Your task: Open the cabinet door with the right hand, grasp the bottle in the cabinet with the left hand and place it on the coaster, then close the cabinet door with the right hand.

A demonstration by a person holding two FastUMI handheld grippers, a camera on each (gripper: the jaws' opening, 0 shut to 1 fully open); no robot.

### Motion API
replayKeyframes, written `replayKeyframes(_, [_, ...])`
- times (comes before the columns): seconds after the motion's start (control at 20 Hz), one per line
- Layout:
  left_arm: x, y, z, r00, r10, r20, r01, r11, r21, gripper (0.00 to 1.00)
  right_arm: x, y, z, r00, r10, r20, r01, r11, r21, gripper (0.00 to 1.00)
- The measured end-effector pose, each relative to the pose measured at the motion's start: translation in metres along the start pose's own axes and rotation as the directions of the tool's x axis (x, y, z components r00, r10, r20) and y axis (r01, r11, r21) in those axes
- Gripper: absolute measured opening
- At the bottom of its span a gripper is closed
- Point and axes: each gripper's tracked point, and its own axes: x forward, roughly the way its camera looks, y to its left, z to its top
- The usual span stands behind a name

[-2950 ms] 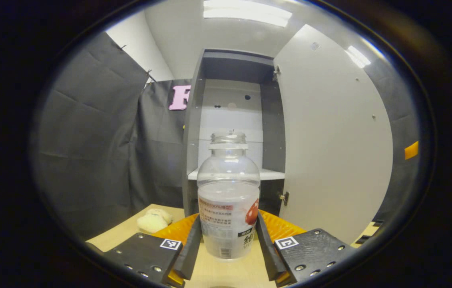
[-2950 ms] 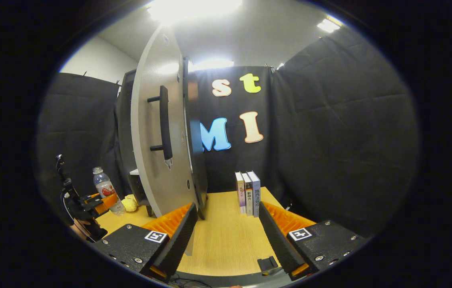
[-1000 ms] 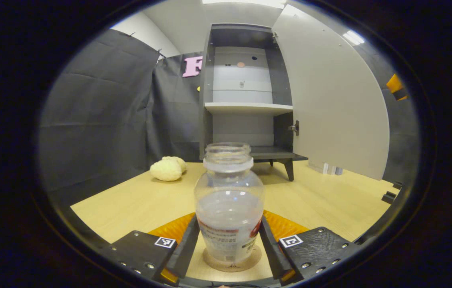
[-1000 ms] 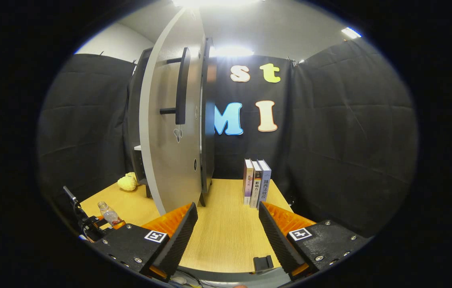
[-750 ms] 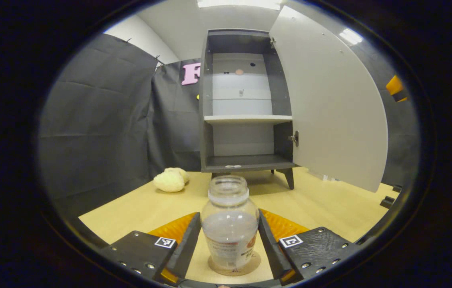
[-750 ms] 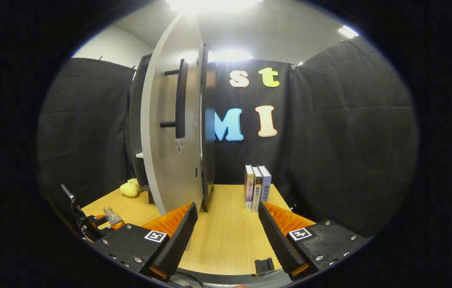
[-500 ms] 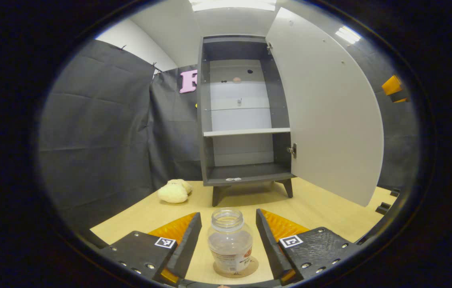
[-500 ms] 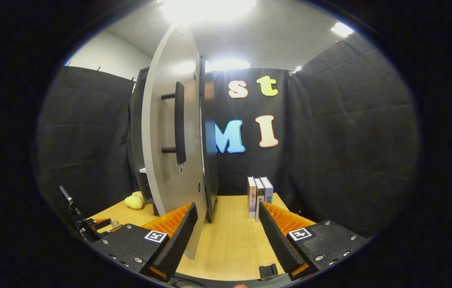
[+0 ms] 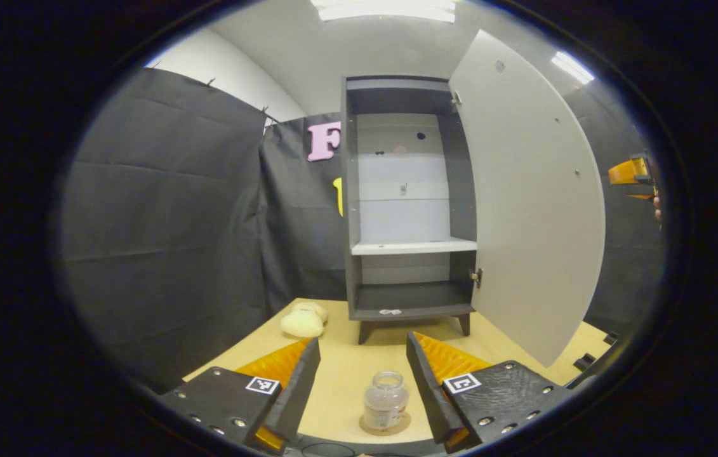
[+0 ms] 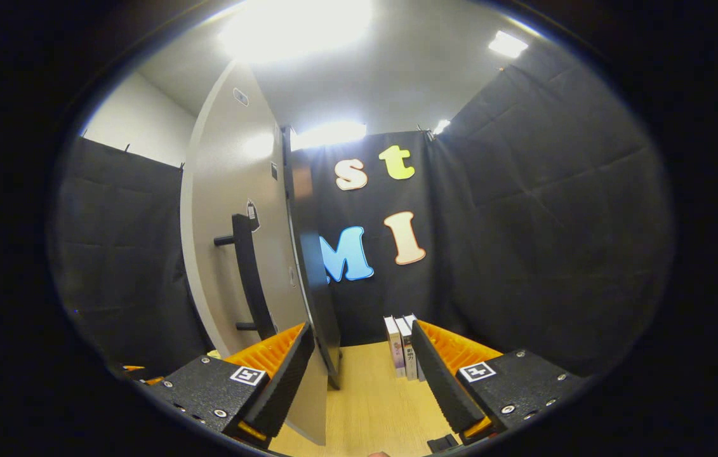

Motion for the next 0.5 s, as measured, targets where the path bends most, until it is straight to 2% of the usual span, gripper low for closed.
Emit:
replayKeyframes(0.05, [0.000,0.008,0.010,1.000,0.004,0.007,-0.004,1.000,0.007,0.75,0.003,0.001,0.001,1.000,-0.018,0.001,0.018,1.000,-0.008,0.95])
replayKeyframes(0.2, [0.001,0.035,0.034,0.999,0.013,0.047,-0.013,1.000,0.002,0.82,0.012,0.004,0.012,0.995,-0.089,0.036,0.090,0.995,-0.035,0.95])
replayKeyframes(0.25, [0.004,0.045,0.038,0.998,0.016,0.058,-0.016,1.000,-0.002,0.78,0.014,0.005,0.014,0.992,-0.118,0.048,0.120,0.992,-0.042,0.95])
replayKeyframes(0.3, [0.007,0.056,0.040,0.998,0.023,0.067,-0.023,1.000,-0.003,0.82,0.017,0.008,0.017,0.989,-0.138,0.060,0.140,0.989,-0.048,0.95])
replayKeyframes(0.4, [0.014,0.077,0.041,0.997,0.038,0.068,-0.037,0.999,-0.014,0.78,0.022,0.014,0.020,0.982,-0.173,0.078,0.178,0.981,-0.074,0.95])
replayKeyframes(0.5, [0.019,0.093,0.043,0.996,0.043,0.074,-0.040,0.998,-0.037,0.82,0.026,0.022,0.021,0.979,-0.189,0.081,0.197,0.975,-0.104,0.95])
